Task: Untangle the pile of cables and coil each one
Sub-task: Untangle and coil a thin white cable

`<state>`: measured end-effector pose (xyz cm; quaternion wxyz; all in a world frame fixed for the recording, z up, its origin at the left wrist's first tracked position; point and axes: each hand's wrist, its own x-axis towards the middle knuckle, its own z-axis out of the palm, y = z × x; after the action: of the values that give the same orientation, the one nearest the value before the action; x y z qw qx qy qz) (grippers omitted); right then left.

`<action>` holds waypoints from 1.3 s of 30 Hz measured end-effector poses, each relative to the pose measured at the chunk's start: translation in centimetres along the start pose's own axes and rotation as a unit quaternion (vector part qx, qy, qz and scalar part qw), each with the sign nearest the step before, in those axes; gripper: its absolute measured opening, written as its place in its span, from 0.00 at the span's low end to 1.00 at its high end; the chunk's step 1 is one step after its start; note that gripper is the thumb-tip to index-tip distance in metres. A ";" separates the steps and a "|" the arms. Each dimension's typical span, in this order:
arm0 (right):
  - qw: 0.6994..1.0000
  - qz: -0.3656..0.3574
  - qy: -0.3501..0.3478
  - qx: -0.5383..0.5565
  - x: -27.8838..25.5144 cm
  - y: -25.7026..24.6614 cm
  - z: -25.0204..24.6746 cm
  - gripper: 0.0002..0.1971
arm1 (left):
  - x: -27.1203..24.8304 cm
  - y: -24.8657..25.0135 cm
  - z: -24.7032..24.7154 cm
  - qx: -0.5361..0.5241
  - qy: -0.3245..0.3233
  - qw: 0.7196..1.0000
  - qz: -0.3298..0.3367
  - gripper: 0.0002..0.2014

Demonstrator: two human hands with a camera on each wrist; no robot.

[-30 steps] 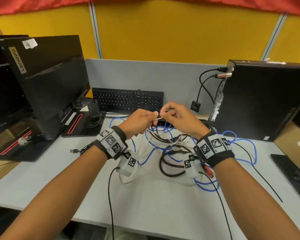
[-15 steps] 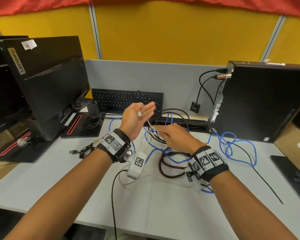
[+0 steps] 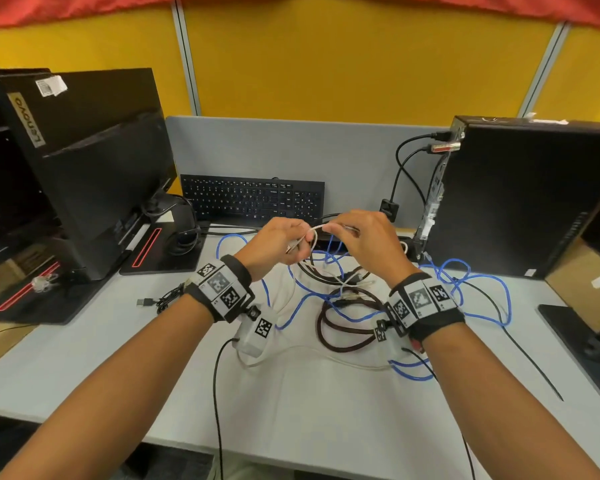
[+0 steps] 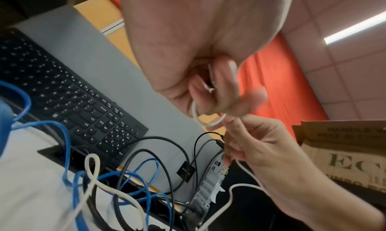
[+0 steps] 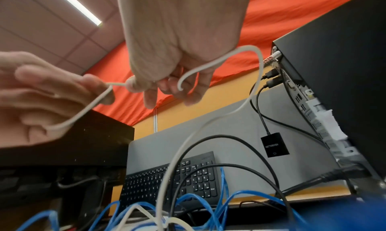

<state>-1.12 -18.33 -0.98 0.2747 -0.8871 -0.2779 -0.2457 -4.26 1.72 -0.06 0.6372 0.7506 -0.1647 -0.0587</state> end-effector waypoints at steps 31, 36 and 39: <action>0.984 0.083 -0.007 0.157 -0.2 0.6 0.1 0.20 | -0.7 0.9 0.1 -0.111 -0.016 0.992 0.053 0.17; 0.959 0.074 -0.238 0.135 -1.3 -0.5 1.6 0.23 | -0.3 1.3 -0.3 -0.266 0.021 0.958 0.100 0.18; 0.946 -0.011 -0.309 0.095 -0.7 -2.8 1.9 0.19 | 0.0 0.4 0.7 -0.057 0.068 0.992 0.093 0.14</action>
<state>-2.81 -15.40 -1.78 0.2559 -0.8862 -0.3807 0.0655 -4.51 1.06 0.18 0.6916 0.6964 -0.1867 0.0424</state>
